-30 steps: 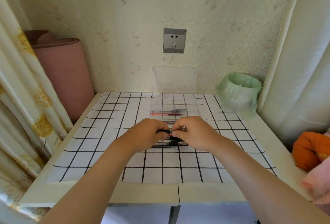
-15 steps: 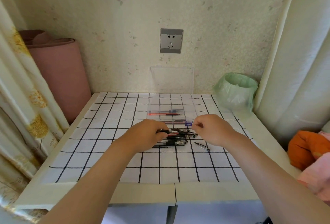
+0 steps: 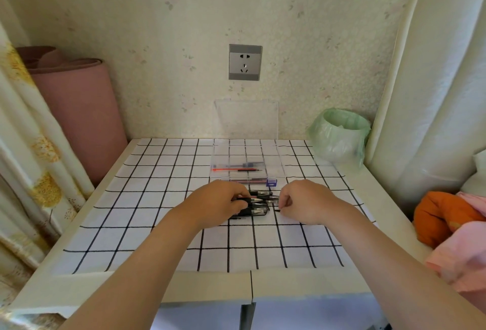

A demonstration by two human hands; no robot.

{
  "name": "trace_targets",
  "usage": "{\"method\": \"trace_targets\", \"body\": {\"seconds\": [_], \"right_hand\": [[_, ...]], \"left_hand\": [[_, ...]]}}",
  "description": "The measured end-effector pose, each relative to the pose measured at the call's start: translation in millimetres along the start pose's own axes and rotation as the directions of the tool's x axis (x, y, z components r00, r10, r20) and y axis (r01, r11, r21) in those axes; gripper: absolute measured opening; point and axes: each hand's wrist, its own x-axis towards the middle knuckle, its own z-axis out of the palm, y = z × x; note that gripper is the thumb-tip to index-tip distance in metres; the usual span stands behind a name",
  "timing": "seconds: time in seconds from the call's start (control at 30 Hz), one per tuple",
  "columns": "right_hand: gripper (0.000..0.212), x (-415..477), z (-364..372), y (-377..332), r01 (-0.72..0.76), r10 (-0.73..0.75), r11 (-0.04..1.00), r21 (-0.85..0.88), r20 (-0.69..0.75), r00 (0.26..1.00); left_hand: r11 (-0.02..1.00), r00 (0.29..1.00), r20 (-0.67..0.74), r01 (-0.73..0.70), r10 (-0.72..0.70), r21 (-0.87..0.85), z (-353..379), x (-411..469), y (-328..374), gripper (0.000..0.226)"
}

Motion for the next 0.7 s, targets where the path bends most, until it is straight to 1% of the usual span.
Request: {"method": "trace_targets", "body": {"seconds": [0.17, 0.37, 0.5, 0.7], "right_hand": [[0.012, 2, 2, -7, 0.121, -0.101, 0.980, 0.157, -0.130, 0.986], [0.013, 2, 5, -17, 0.228, -0.185, 0.930, 0.287, -0.168, 0.968], [0.012, 4, 8, -22, 0.248, -0.202, 0.917, 0.313, -0.174, 0.964], [0.015, 6, 12, -33, 0.319, -0.241, 0.879, 0.356, -0.245, 0.939]], "left_hand": [[1.000, 1.000, -0.025, 0.012, -0.012, 0.006, -1, 0, -3, 0.016], [1.000, 1.000, -0.028, 0.014, -0.015, -0.013, -3, -1, -6, 0.010], [1.000, 1.000, -0.029, 0.008, -0.009, -0.023, -4, -2, -5, 0.010], [0.997, 0.999, -0.031, -0.010, 0.007, -0.082, -6, -2, -4, 0.013]]}}
